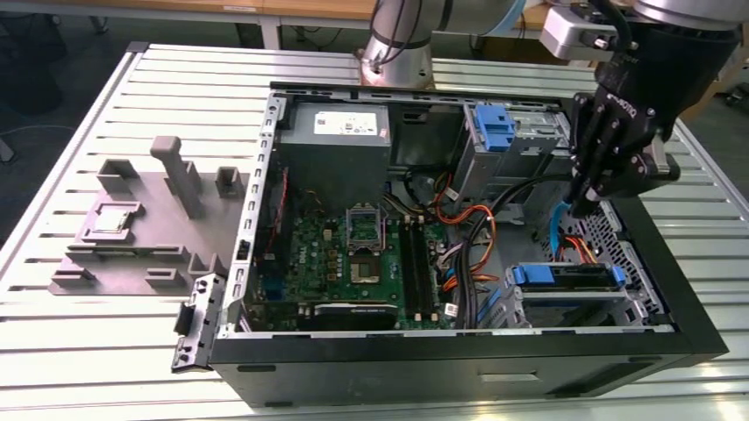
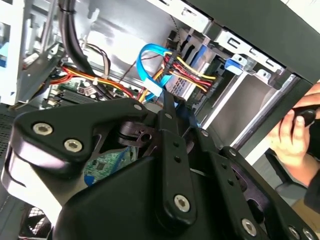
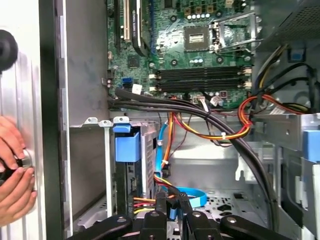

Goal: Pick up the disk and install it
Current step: 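Insert the second disk wire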

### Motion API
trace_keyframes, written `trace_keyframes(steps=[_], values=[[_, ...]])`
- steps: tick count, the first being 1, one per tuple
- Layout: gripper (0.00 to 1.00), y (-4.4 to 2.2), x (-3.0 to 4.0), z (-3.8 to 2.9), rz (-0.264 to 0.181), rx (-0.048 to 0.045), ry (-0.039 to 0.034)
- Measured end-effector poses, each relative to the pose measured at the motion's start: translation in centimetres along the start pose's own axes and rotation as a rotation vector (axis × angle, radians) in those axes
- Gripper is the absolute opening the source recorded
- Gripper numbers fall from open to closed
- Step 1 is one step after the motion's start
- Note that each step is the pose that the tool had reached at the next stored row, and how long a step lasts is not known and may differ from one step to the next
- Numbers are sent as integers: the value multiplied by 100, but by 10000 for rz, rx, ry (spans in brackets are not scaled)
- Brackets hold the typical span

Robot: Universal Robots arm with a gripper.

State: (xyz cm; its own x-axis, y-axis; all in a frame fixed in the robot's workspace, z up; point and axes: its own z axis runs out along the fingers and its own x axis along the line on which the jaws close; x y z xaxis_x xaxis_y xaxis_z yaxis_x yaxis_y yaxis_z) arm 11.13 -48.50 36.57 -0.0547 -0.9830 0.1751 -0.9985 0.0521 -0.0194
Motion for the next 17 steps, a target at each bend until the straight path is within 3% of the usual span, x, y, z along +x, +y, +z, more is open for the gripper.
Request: trace_keyframes(steps=[3,9,12,15,17], values=[[24,0,-4,23,-1,17,193],[37,1,-13,73,-2,50,544],[37,2,-18,89,-1,77,820],[29,1,-22,101,-1,123,1146],[17,2,-25,123,-1,133,1240]])
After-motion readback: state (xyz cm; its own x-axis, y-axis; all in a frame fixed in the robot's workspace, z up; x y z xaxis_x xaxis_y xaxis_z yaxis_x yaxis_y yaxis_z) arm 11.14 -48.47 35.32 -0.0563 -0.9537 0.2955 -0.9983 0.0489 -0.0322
